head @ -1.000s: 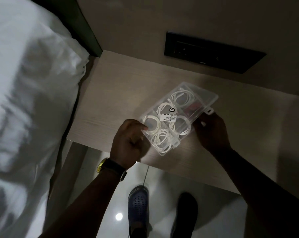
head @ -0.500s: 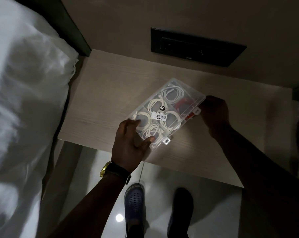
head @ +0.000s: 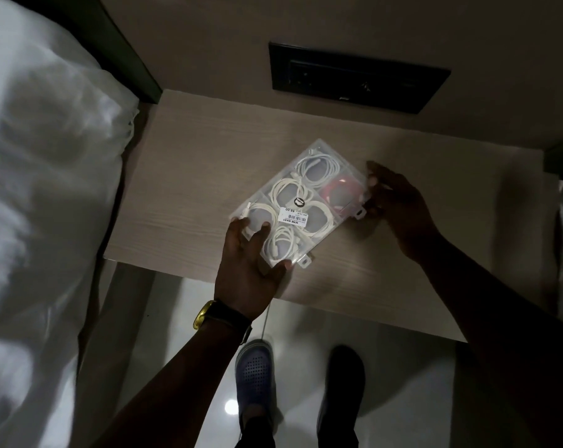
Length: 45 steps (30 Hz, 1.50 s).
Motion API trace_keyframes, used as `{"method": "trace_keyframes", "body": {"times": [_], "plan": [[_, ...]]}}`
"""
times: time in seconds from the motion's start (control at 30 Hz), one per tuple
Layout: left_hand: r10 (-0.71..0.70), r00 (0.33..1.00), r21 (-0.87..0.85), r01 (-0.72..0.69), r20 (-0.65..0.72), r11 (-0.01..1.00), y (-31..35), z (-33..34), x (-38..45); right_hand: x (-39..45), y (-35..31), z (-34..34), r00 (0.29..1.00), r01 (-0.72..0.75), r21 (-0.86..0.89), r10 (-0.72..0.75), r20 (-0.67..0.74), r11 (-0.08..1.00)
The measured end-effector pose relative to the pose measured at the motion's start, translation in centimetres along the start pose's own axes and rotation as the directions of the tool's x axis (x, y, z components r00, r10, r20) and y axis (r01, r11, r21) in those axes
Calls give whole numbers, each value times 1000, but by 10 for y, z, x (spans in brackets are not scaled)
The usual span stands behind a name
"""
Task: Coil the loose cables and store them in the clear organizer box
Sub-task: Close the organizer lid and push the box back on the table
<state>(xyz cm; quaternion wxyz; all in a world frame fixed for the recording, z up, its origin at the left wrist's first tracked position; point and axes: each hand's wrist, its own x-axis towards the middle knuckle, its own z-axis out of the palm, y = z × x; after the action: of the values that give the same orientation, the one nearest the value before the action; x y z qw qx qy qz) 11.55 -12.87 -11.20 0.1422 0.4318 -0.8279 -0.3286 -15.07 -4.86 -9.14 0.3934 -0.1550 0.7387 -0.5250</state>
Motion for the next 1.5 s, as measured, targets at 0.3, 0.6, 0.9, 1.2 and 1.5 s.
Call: {"method": "trace_keyframes", "body": {"times": [0.3,0.6,0.9,1.2,1.5], "plan": [[5,1000,180,-7,12,984,16,7,4,6,11,3,973,221,-577,-218,75,786],[127,984,61,-136,126,989,-10,-4,23,-10,15,-23,847,531,-739,-277,453,415],[236,953,250,-280,192,927,-22,-9,37,-11,14,-10,745,646,-750,-329,580,141],[341,921,348,-387,187,854,-25,-6,33,-12,36,-2,674,638,-769,-454,583,-40],[335,926,339,-376,176,863,-21,-6,36,-9,29,-5,636,674,-738,-486,600,-29]]}}
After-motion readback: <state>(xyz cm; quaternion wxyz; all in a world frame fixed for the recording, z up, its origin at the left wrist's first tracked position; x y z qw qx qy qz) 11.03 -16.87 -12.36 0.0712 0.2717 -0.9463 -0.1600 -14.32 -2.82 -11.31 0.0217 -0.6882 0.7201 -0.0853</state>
